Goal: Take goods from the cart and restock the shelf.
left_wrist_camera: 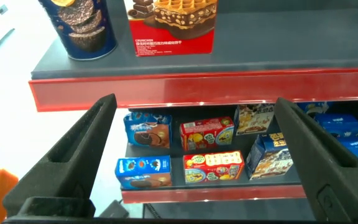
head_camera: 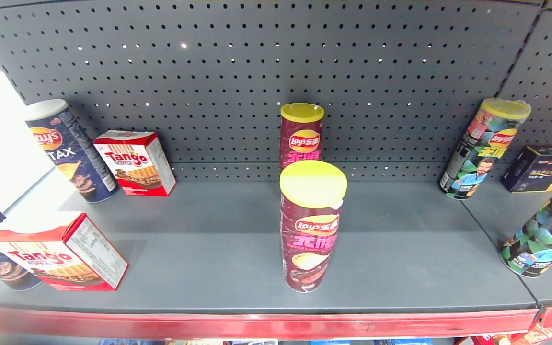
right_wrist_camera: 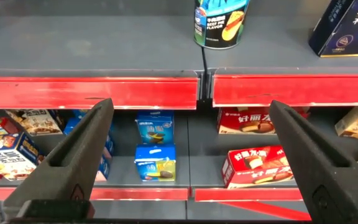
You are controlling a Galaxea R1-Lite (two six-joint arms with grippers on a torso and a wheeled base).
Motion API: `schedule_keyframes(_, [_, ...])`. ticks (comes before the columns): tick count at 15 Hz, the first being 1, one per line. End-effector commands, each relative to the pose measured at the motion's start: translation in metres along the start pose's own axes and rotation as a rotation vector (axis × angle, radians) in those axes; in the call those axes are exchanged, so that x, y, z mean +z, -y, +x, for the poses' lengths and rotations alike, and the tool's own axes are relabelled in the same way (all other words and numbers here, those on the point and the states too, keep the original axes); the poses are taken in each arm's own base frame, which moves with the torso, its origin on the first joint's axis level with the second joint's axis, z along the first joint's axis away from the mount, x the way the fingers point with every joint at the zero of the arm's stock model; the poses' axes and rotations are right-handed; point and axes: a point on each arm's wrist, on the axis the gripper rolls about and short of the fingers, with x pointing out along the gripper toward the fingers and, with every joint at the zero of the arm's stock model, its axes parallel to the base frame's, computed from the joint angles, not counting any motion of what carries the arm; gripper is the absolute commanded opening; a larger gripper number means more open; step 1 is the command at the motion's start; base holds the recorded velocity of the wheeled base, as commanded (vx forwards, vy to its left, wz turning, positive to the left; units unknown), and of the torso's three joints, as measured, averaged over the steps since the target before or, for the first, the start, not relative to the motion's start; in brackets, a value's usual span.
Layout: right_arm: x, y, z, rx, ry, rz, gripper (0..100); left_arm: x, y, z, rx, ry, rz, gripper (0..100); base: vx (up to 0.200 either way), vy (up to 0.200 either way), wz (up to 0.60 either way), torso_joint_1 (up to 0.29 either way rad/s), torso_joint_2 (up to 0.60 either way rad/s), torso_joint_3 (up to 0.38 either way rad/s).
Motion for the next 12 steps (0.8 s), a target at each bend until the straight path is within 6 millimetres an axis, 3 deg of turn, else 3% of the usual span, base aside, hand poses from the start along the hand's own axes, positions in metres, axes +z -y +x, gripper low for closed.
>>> schedule_keyframes(1, [0.0,0.0,0.0001,0.001,-0.001,0.0,100,-0.0001,0.0,0.0,-0.001,0.0,0.0,100,0.0,0.0,0.0,0.0,0.0,0.0])
schedule_keyframes(12, [0.0,0.0,0.0001,0.001,-0.001,-0.002,100,-0.0001,0.0,0.0,-0.001,0.0,0.0,100,0.0,0.0,0.0,0.0,0.0,0.0])
